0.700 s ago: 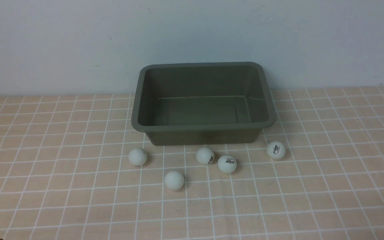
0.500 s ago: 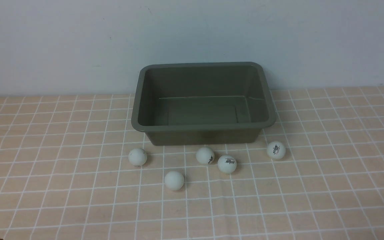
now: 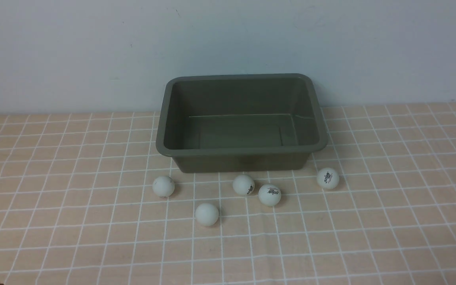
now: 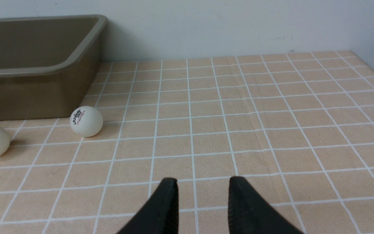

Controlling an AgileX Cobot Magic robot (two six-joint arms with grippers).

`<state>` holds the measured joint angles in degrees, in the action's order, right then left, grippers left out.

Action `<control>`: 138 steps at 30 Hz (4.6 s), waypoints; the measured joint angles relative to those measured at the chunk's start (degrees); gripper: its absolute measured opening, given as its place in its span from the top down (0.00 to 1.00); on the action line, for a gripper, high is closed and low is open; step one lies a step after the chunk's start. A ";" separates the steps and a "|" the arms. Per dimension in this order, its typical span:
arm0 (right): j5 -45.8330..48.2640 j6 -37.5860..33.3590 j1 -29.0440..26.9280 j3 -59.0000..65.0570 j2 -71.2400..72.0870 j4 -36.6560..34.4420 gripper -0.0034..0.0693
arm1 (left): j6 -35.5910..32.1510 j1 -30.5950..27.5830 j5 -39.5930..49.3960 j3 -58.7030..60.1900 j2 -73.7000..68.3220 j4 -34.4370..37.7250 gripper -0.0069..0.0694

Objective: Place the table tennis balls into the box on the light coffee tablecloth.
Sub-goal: 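Reach for and grasp a ping pong ball on the table beside the basket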

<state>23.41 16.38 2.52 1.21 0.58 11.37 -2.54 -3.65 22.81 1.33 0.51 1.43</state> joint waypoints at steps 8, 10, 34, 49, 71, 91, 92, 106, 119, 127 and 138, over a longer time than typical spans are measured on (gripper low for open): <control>0.00 0.00 0.00 0.00 0.00 0.00 0.67 | 0.00 0.00 0.00 0.00 0.00 0.00 0.61; 0.00 0.00 0.00 0.00 0.00 0.00 0.67 | 0.00 0.00 0.00 0.00 0.00 0.00 0.61; 2.72 3.27 0.00 -7.80 0.00 -1.18 0.67 | 0.00 0.00 0.00 0.00 0.00 0.00 0.61; 16.28 3.29 0.00 -25.97 0.00 -6.20 0.67 | 0.00 0.00 0.00 0.00 0.00 0.00 0.61; 16.97 3.41 0.00 -25.97 0.00 -8.78 0.67 | 7.15 0.00 -4.69 0.34 0.00 12.01 0.61; 21.26 -6.81 0.00 -25.97 0.00 -13.29 0.67 | -5.28 1.54 -0.69 -14.68 -2.51 33.48 0.61; 21.26 -7.24 0.00 -25.97 0.00 -13.35 0.67 | -7.13 1.54 1.35 -16.48 -4.08 33.48 0.61; 23.10 -33.73 0.00 -25.97 0.00 -35.75 0.67 | -37.21 1.54 20.26 -40.23 -46.66 33.27 0.60; 27.11 -42.46 0.00 -25.97 -1.07 -39.94 0.67 | -46.43 1.68 20.57 -51.80 -76.47 39.48 0.37; 25.06 -42.68 0.00 -25.97 -1.07 -39.89 0.67 | -48.98 5.36 20.22 -62.06 -91.99 38.11 0.37; 24.81 -42.68 0.00 -25.97 -1.07 -40.05 0.67 | -48.22 11.44 14.77 -67.55 -104.77 31.22 0.37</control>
<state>48.22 -26.29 2.52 -24.76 -0.49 -28.68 -50.76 7.80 37.57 -66.23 -104.26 32.65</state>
